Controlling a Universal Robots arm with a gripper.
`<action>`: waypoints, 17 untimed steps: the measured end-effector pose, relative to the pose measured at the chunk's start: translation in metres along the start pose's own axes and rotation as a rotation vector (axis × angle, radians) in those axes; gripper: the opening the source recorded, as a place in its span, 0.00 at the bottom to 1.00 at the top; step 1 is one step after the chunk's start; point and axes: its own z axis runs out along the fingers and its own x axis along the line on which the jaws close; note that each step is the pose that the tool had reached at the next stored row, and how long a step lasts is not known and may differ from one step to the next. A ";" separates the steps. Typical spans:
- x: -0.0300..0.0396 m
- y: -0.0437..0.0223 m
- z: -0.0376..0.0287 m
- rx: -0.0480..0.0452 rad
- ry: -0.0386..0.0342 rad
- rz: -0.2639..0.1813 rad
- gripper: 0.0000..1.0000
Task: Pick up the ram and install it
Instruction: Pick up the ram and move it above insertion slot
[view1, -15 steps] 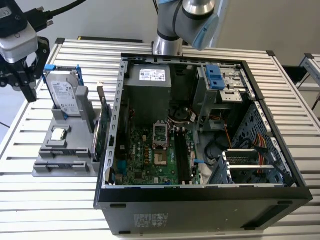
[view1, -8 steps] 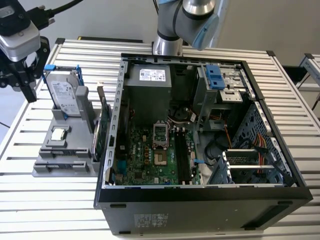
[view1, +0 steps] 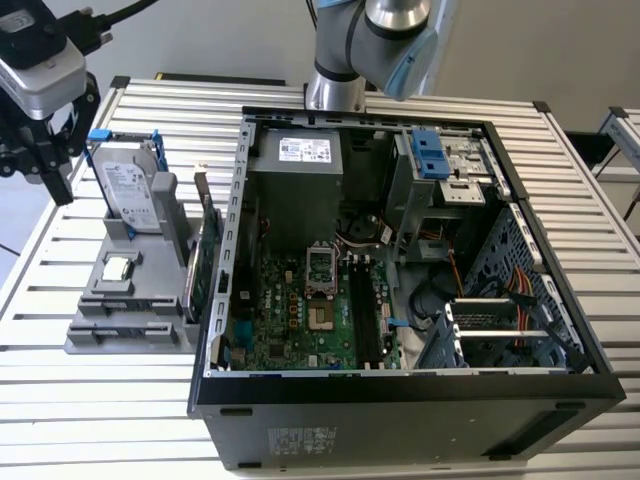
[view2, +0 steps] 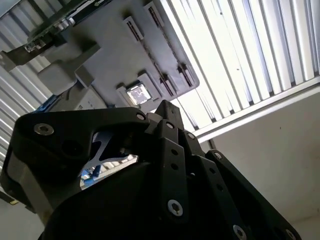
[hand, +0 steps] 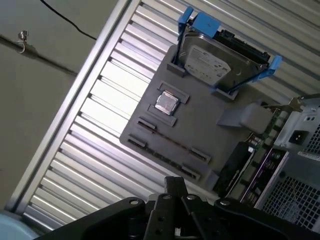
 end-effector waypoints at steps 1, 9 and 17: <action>0.0000 0.0000 0.0000 0.0001 0.0004 -0.007 0.00; 0.0000 0.0001 0.0000 0.0012 0.0035 -0.071 0.00; 0.0000 0.0000 0.0000 0.0022 0.0069 -0.140 0.00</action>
